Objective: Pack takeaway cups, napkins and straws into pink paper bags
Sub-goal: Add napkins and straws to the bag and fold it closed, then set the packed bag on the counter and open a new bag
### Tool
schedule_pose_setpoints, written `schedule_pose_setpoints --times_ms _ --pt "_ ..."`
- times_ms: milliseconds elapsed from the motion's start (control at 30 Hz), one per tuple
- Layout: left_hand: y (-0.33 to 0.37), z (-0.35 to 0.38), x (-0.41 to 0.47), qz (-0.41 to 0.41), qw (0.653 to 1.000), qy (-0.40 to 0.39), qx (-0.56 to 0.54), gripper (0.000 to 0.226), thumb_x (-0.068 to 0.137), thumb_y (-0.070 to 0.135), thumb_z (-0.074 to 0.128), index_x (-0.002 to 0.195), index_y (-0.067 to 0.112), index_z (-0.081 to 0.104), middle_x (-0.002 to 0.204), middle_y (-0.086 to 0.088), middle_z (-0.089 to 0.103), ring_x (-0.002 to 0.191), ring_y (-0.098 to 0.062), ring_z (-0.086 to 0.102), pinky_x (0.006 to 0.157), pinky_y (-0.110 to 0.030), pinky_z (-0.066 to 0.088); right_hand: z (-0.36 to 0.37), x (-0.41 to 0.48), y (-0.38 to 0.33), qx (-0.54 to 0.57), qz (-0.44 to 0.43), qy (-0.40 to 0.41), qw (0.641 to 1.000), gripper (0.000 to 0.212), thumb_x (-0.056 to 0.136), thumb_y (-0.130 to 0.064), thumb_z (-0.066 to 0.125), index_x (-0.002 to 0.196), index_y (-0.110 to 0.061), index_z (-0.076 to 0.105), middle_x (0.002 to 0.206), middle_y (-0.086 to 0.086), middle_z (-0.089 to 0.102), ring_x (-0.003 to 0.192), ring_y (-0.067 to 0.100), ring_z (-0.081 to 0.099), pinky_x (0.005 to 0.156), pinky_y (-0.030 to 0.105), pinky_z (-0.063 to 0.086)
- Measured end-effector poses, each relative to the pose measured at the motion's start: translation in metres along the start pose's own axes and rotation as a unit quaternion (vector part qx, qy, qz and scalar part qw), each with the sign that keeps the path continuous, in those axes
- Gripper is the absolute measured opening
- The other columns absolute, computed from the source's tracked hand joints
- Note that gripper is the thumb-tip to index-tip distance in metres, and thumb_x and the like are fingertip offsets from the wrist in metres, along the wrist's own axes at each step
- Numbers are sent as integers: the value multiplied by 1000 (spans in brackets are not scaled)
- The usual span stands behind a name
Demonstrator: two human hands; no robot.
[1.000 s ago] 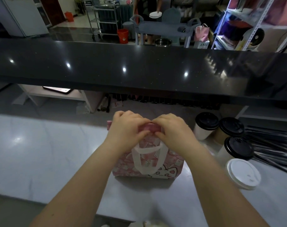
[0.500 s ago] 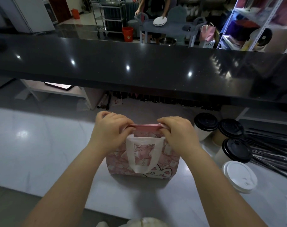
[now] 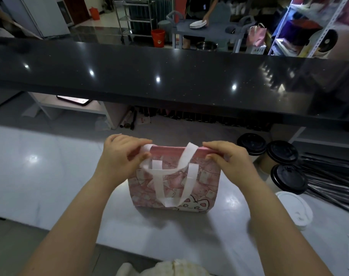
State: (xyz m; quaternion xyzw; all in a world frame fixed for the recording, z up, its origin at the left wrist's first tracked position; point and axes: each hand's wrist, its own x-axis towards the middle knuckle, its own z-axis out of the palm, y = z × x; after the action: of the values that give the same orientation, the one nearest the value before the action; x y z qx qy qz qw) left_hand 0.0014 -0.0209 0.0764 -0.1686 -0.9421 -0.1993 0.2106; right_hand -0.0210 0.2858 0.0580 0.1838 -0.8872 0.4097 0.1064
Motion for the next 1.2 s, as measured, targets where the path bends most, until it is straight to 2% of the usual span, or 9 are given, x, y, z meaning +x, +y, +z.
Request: schedule_pose_setpoints --times_ms 133,300,533,633,767,900,967,1067,1200 --pt "1 3 6 -5 999 35 16 9 82 12 74 91 15 75 84 4 72 81 -23 65 90 -48 41 7 5 -2 -41 -6 36 998 24 88 0 64 101 -17 75 91 -18 62 91 11 61 83 39 54" --pt "3 6 6 -37 997 66 21 9 80 6 76 83 15 75 76 4 71 71 -20 62 86 -43 38 15 6 -4 -71 -40 76 994 23 86 3 65 98 -12 77 92 -2 73 90 20 65 82 43 54" --pt "-16 1 -12 -134 985 55 -94 21 86 5 69 99 21 72 92 16 66 88 1 54 79 -9 37 1 -3 7 12 44 88 995 20 87 -5 68 101 -19 73 92 -26 59 91 1 59 84 18 49" --pt "-14 3 -8 -135 985 85 -68 23 84 -5 66 91 16 74 83 13 63 80 3 51 74 -11 39 4 3 3 -37 17 107 993 19 86 2 64 89 -14 74 81 -25 56 78 0 55 73 6 41" --pt "-12 8 -10 -147 977 142 -67 21 85 1 68 93 19 76 86 10 69 87 -11 59 81 -29 49 14 6 3 -27 2 148 989 22 86 5 61 88 -12 75 81 -16 60 82 9 60 74 24 51" --pt "-10 23 -31 -245 928 144 -239 37 85 14 73 106 44 66 102 26 66 96 6 60 83 -12 47 27 -8 11 103 69 151 981 27 89 -9 66 111 -25 69 104 -15 66 99 10 64 86 30 55" --pt "-12 34 -50 -293 886 139 -332 45 83 15 76 118 40 61 110 15 68 100 0 64 80 -17 53 33 -26 16 205 97 120 967 50 84 -23 74 128 -38 56 121 -17 62 110 4 61 90 22 53" --pt "-9 59 -96 -364 851 104 -364 36 79 21 78 108 36 65 104 12 72 94 -6 68 80 -25 58 52 -69 26 256 137 78 954 59 74 -34 81 121 -55 52 120 -24 62 109 2 61 90 24 53" --pt "3 87 -145 -423 811 91 -394 22 78 22 76 95 35 71 94 14 75 88 -6 71 76 -22 59 80 -113 44 312 243 106 912 36 79 -11 78 109 -29 68 115 -10 69 106 13 65 92 43 55"
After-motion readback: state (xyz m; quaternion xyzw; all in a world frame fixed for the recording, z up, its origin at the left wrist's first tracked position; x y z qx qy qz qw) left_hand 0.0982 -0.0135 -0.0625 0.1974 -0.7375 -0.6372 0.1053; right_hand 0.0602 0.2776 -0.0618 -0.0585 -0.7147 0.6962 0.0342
